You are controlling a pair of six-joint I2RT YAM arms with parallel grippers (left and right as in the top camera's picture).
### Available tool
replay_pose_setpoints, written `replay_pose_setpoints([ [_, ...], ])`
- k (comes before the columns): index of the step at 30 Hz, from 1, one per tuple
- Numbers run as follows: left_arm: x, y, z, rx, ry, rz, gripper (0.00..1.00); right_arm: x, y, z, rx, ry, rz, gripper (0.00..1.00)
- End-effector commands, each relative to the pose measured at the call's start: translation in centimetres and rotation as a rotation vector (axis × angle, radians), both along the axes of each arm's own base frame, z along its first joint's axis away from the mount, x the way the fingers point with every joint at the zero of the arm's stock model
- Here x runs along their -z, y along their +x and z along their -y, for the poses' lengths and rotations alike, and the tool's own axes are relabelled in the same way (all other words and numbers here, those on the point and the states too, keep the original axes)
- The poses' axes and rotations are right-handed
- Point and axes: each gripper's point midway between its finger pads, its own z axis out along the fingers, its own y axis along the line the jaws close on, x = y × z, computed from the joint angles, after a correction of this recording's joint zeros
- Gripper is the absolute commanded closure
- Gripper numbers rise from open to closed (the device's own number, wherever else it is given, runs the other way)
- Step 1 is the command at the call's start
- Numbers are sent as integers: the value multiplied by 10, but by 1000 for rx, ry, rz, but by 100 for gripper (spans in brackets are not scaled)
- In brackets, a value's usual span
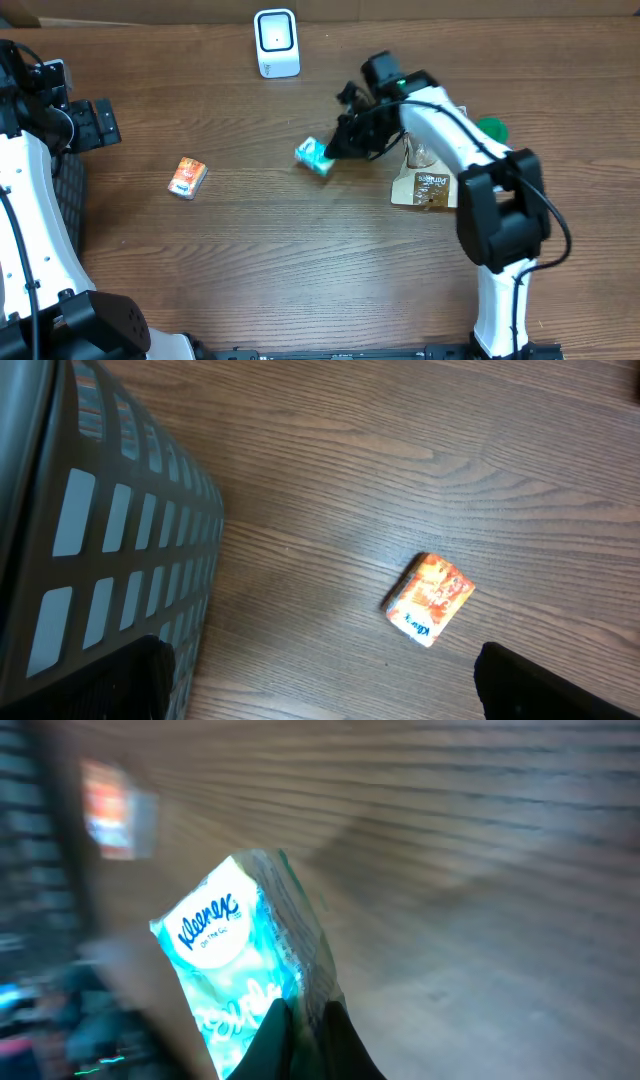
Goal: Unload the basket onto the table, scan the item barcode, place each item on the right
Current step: 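Lift the Kleenex pack toward the scanner with the right gripper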
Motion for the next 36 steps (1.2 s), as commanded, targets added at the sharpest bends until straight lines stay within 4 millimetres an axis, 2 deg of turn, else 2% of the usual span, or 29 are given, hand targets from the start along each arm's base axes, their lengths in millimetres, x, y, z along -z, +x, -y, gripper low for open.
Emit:
replay_pose_setpoints([
  [1,0,1,1,13,6,0,0,-79,-2,-10,10,378,-100,96],
  [5,0,1,1,13,6,0,0,-137,-6,1,-20,715,-204,96],
  [7,0,1,1,13,6,0,0,-156,-7,7,-37,822,-233,96],
  [12,0,1,1,13,6,0,0,-155,-6,9,48,786,-410,96],
  [17,0,1,1,13,6,0,0,-152,-4,9,50,769,-389,96],
  [19,0,1,1,13,6,0,0,-139,-1,8,74,700,-358,96],
  [25,0,1,1,13,6,0,0,-83,10,4,149,383,-230,96],
  [28,0,1,0,12,6,0,0,-71,14,1,156,297,-174,96],
  [31,0,1,1,13,6,0,0,-73,21,-4,158,219,-106,96],
  [34,0,1,1,13,6,0,0,-90,30,-7,158,112,-2,96],
  [35,0,1,1,13,6,0,0,-102,37,-6,167,50,65,96],
  [36,0,1,2,15,6,0,0,-124,50,-3,198,-49,185,96],
])
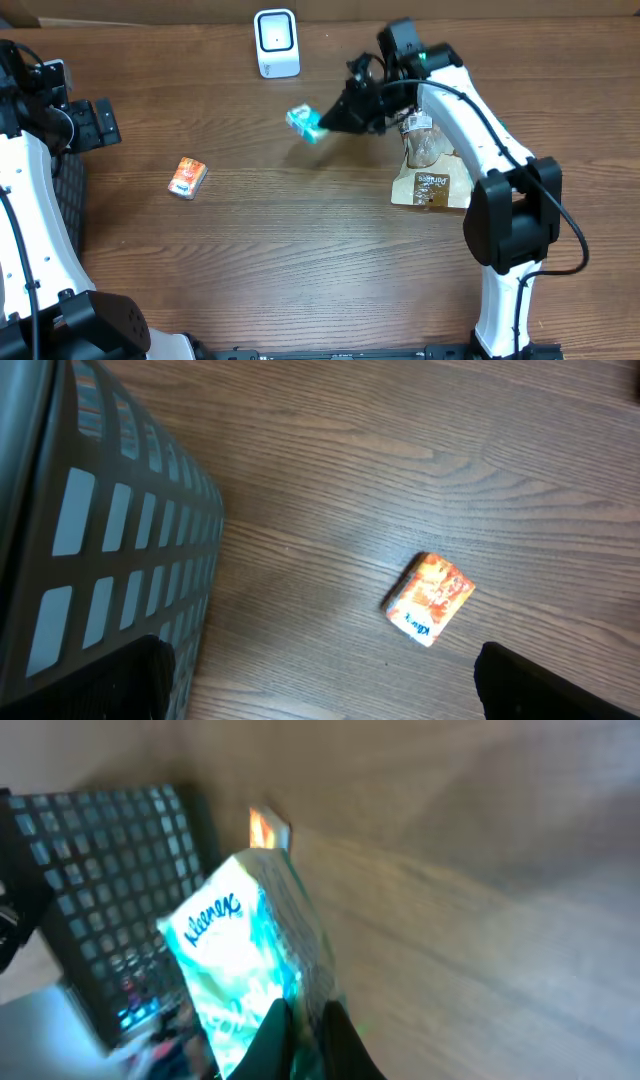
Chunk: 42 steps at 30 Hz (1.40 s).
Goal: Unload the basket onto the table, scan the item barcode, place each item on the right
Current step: 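Lift the Kleenex pack toward the scanner with the right gripper, then hold the blue Kleenex pack in front of the scanner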
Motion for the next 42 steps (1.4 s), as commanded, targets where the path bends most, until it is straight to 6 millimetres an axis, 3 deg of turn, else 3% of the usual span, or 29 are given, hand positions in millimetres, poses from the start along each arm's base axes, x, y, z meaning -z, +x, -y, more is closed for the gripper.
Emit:
replay_pose_setpoints([
  [1,0,1,2,15,6,0,0,-53,35,10,77,-243,308,96],
  [7,0,1,1,15,6,0,0,-125,98,15,242,-523,816,96],
  [11,0,1,1,15,6,0,0,-137,128,-1,245,-643,1053,96],
  [17,0,1,1,15,6,0,0,-108,171,-21,244,-746,1217,96],
  [20,0,1,1,13,6,0,0,-65,198,-36,170,-800,1301,96],
  [24,0,1,1,14,6,0,0,-18,218,-57,83,-911,1429,96],
  [26,0,2,3,19,6,0,0,-8,221,-67,51,-962,1497,96],
  [29,0,2,3,19,6,0,1,2,222,-75,30,-986,1532,96],
  [37,0,2,3,19,6,0,0,-1,220,-79,35,-977,1543,96],
  [42,0,2,3,19,6,0,0,-20,210,-87,60,-924,1524,96],
])
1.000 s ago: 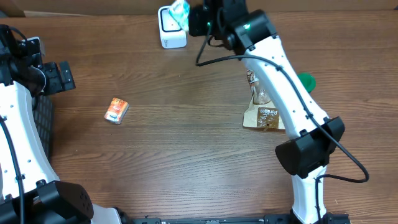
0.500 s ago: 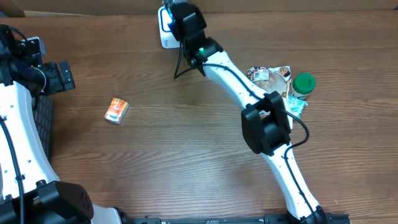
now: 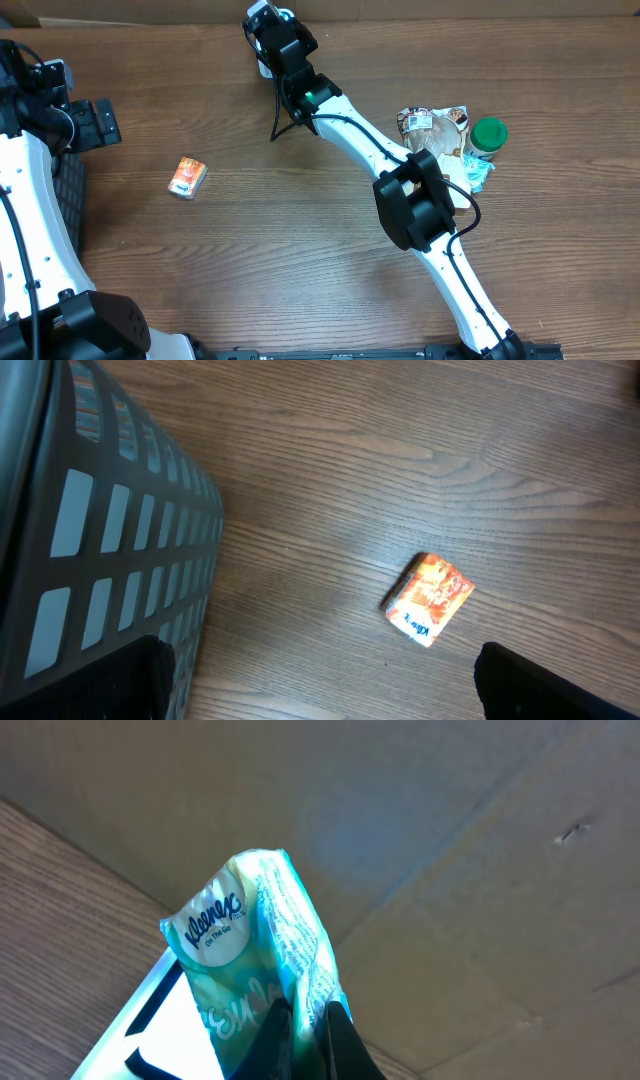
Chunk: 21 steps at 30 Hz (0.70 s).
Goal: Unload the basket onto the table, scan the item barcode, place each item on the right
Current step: 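Hold the blue Kleenex pack in front of the scanner, then carry the Kleenex pack right and set it beside the jar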
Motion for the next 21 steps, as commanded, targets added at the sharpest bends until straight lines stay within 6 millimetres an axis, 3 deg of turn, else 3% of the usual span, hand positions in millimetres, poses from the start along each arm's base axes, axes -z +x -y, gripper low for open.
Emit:
replay_pose_setpoints([
  [1,0,1,2,17,6,0,1,-34,-10,-5,7,88,2,96],
  [4,0,1,2,17,6,0,0,-74,-24,4,5,197,-60,96],
  [8,0,1,2,17,6,0,0,-134,-67,23,-21,399,-227,96],
  [11,0,1,2,17,6,0,0,-171,-115,63,1,523,-413,96],
  [12,0,1,2,17,6,0,0,-176,-133,88,61,538,-477,96],
  [14,0,1,2,17,6,0,0,-172,-154,126,171,549,-568,96],
  [18,0,1,2,17,6,0,0,-141,-187,196,443,571,-759,96],
  [21,0,1,2,17,6,0,1,-93,-214,258,716,548,-952,96],
])
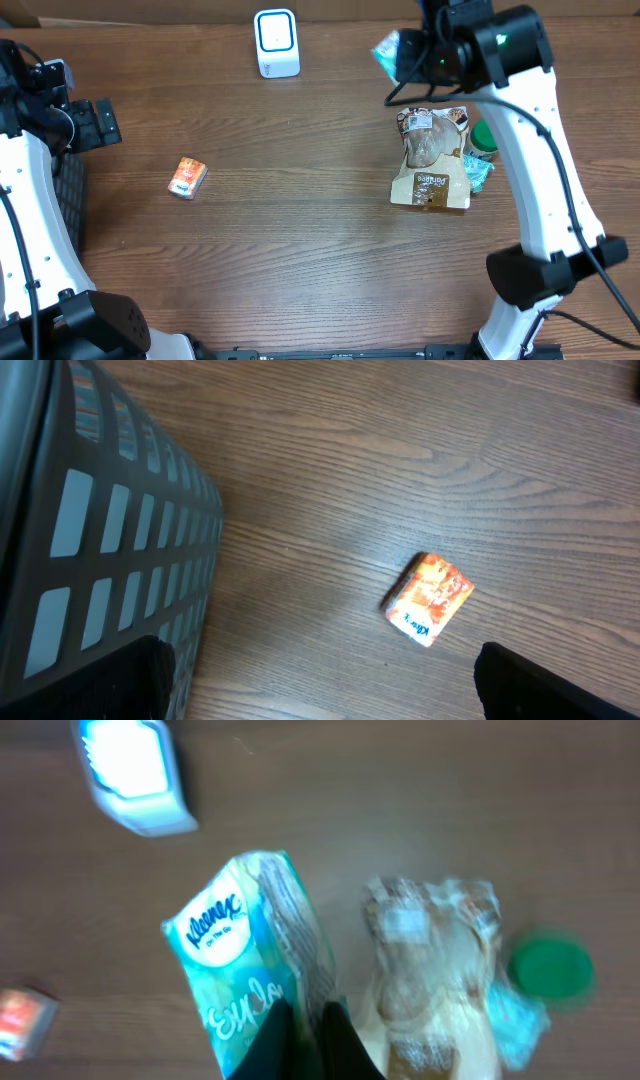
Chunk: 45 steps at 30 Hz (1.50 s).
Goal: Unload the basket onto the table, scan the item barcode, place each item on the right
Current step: 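Carry the Kleenex pack right and set it beside the jar, then reach the right gripper to the orange tissue pack and grasp it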
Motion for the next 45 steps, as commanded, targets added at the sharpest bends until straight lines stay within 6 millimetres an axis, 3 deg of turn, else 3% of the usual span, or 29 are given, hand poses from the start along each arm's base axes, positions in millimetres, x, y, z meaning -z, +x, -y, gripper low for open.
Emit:
replay_pose_setpoints([
  [1,0,1,2,17,7,0,0,55,-8,37,190,9,-219,96],
  [11,0,1,2,17,7,0,0,179,-32,111,366,-32,-481,95],
  [13,0,1,2,17,7,0,0,188,-35,119,388,-27,-495,95],
  [15,0,1,2,17,7,0,0,190,-37,120,393,3,-510,77],
  [19,0,1,2,17,7,0,0,184,-33,106,303,67,-508,60],
  [22,0,1,2,17,7,0,0,168,-27,104,298,80,-482,59],
  [24,0,1,2,17,7,0,0,141,-19,95,251,120,-443,59],
  [28,0,1,2,17,7,0,1,92,-3,45,27,268,-336,55],
  [32,0,1,2,17,7,0,1,78,8,-26,-166,417,-256,55],
  [40,0,1,2,17,7,0,0,116,9,-211,-570,450,-81,44],
  [42,0,1,2,17,7,0,0,139,-1,-266,-674,464,-45,41],
  [44,0,1,2,17,7,0,0,154,-6,-289,-712,469,-35,40],
  [45,0,1,2,17,7,0,0,173,-11,-313,-719,487,-40,40],
])
